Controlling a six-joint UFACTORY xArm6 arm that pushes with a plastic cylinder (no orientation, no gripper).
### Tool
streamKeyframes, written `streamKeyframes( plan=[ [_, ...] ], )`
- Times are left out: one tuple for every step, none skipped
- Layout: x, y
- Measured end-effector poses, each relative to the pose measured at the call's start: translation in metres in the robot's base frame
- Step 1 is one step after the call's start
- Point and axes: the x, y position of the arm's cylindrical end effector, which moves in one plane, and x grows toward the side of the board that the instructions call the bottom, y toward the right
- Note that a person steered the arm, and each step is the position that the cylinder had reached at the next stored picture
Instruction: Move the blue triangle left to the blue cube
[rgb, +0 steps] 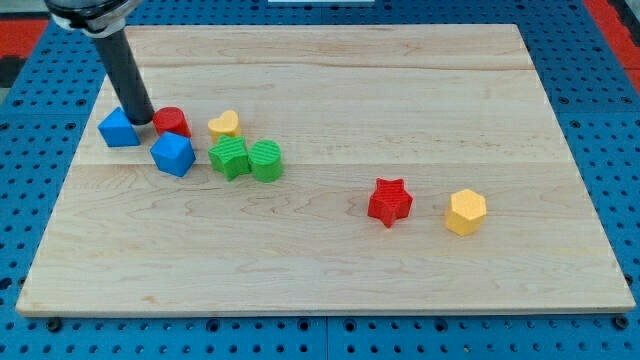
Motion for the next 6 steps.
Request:
streamKeyframes(
  plan=[
    [-0.035,-0.03],
    [-0.001,-0.069],
    [0.022,0.001],
    [0.037,0.059],
    [0.061,0.06],
    [0.072,0.074]
  ],
)
